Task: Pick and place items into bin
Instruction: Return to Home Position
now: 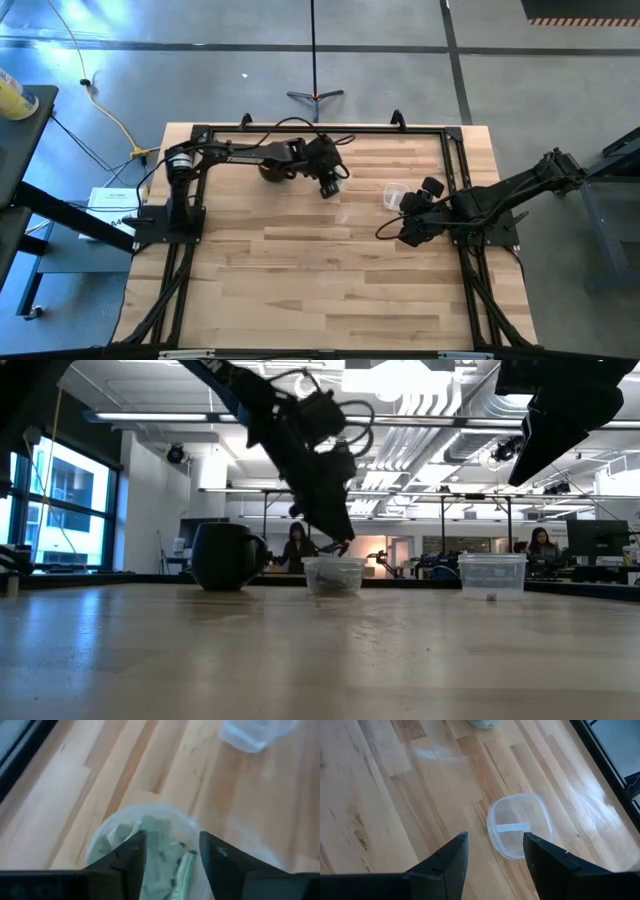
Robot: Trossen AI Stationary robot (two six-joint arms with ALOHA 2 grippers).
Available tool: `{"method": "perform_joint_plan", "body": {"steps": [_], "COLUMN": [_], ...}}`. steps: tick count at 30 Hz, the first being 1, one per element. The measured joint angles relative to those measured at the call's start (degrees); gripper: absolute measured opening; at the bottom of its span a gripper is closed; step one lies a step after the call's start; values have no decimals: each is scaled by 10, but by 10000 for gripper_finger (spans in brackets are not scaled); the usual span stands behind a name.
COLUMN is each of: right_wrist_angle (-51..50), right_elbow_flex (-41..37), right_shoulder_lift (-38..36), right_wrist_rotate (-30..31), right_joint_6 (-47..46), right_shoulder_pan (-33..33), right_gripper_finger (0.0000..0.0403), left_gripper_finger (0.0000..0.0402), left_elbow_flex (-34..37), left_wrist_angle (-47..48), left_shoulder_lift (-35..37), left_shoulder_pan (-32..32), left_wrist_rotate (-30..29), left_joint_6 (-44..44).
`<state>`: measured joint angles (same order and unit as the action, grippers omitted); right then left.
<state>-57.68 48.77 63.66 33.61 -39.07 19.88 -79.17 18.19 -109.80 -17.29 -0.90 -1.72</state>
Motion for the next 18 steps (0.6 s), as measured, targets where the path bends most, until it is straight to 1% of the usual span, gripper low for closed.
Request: {"method": "perform_joint_plan", "body": {"steps": [2, 4, 6, 7, 9, 11, 13, 14, 15, 16, 17, 18], "right_wrist_angle": [1, 7, 20, 26, 13, -13, -21, -17, -7, 18, 49, 64], "right_elbow_flex": [0, 2, 18, 35, 82, 135, 195, 223, 249, 273, 292, 300], "right_shoulder_lift": [0, 0, -3, -4, -4, -5, -6, -6, -6, -6, -6, -9], "right_wrist_rotate": [0, -7, -20, -28, -54, -75, -116, -137, -144, -147, -155, -155], "right_joint_6": [0, 0, 11, 27, 59, 43, -7, -28, -29, 6, 60, 93], "right_shoulder_pan": [0, 0, -6, -13, -34, -51, -67, -74, -78, -79, -73, -62], "right_gripper_finger": [182, 181, 179, 177, 174, 172, 172, 172, 173, 174, 174, 174], "left_gripper_finger": [224, 233, 240, 243, 248, 250, 248, 247, 246, 245, 244, 244], "left_elbow_flex": [-16, -42, -83, -110, -169, -214, -241, -245, -243, -235, -218, -189], "left_wrist_angle": [26, 88, 156, 206, 309, 370, 382, 375, 355, 324, 301, 278], "left_shoulder_lift": [10, 27, 47, 56, 70, 82, 97, 107, 117, 127, 138, 149], "left_shoulder_pan": [9, 14, 20, 24, 34, 50, 74, 85, 96, 107, 117, 127], "left_wrist_rotate": [-11, -12, -8, 0, 31, 69, 90, 101, 112, 121, 128, 132], "left_joint_6": [0, 0, -3, -10, -53, -73, -54, -48, -48, -48, -51, -59]}}
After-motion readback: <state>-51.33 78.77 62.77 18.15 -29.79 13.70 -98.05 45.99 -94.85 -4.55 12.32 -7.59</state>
